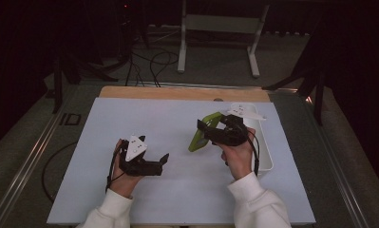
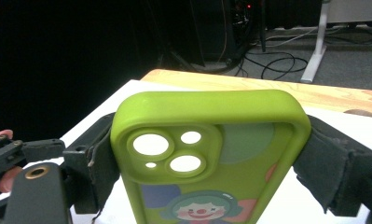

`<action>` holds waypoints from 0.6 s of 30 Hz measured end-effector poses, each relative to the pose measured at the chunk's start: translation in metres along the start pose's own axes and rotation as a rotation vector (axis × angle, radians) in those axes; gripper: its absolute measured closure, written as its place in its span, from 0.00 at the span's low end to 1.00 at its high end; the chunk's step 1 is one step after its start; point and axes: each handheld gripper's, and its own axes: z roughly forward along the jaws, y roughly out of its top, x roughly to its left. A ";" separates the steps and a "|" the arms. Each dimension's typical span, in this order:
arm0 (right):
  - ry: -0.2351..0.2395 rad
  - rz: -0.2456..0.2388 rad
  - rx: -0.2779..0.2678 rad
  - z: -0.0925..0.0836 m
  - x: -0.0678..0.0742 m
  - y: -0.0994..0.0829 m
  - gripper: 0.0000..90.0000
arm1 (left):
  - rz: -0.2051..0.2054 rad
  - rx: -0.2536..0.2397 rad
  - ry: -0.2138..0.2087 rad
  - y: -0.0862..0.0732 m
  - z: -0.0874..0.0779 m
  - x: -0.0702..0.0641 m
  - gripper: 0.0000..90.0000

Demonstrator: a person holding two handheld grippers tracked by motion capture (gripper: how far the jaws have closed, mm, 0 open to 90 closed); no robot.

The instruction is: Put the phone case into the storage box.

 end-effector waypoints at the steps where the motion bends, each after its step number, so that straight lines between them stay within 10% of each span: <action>1: -0.002 0.000 0.000 0.000 0.000 0.000 0.18 | -0.005 -0.002 0.003 -0.001 -0.001 0.001 0.00; 18: -0.035 0.005 -0.011 0.002 -0.007 0.004 0.18 | -0.023 -0.001 0.038 -0.016 -0.015 0.016 0.00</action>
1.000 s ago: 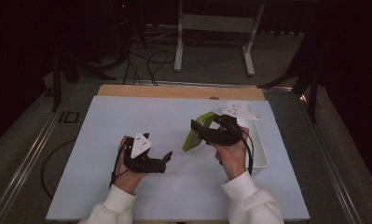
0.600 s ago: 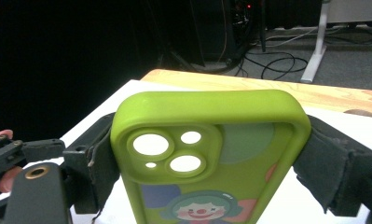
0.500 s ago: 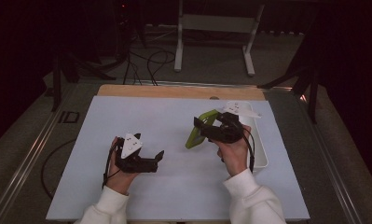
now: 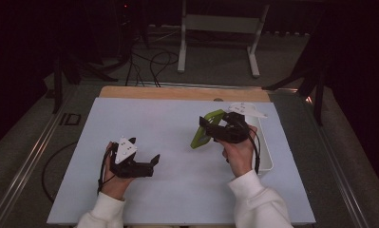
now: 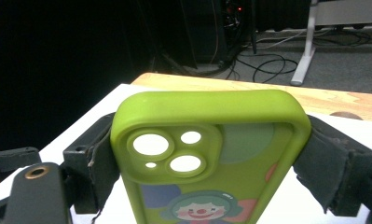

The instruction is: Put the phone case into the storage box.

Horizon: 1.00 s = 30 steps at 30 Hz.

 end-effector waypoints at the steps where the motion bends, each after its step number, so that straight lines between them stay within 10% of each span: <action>1: -0.002 0.002 0.000 0.000 -0.001 0.001 0.18 | -0.004 0.000 0.002 -0.001 -0.001 0.001 0.00; 30: -0.043 0.014 -0.007 0.000 -0.013 0.007 0.18 | -0.048 -0.008 0.047 -0.042 -0.033 0.023 0.00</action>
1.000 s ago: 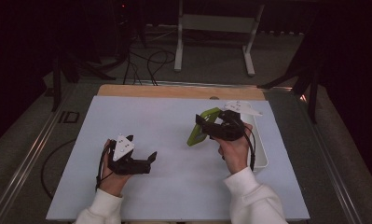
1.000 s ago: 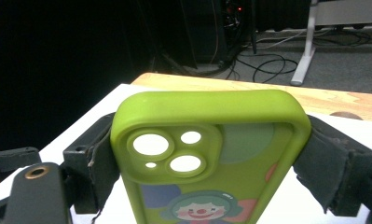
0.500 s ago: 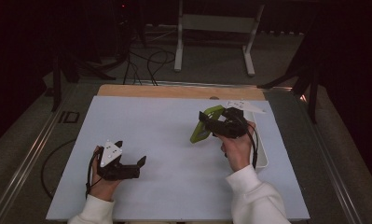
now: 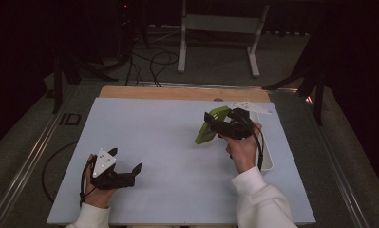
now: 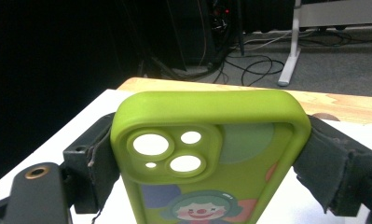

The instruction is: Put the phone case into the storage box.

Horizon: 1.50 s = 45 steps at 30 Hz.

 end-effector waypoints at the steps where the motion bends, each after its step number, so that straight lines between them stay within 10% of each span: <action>1: -0.001 0.001 -0.001 0.000 0.000 0.000 0.18 | 0.002 -0.001 0.002 -0.001 -0.001 0.001 0.00; 45: -0.043 0.003 -0.014 0.002 -0.017 0.007 0.18 | 0.028 -0.033 0.027 -0.021 -0.014 0.007 0.00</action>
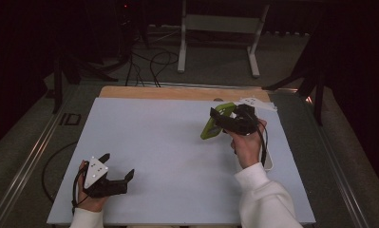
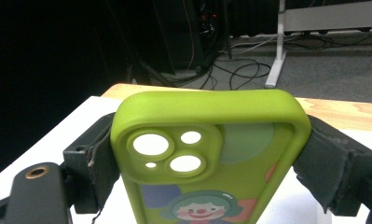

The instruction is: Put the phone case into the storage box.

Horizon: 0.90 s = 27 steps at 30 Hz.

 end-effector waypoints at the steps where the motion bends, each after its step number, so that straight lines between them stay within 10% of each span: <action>1: 0.000 -0.002 0.000 0.000 0.000 0.000 0.18 | 0.000 -0.001 0.002 0.000 0.000 0.000 0.00; 27: -0.040 -0.021 -0.015 0.002 -0.007 0.014 0.18 | 0.004 0.007 0.007 -0.001 0.001 0.000 0.00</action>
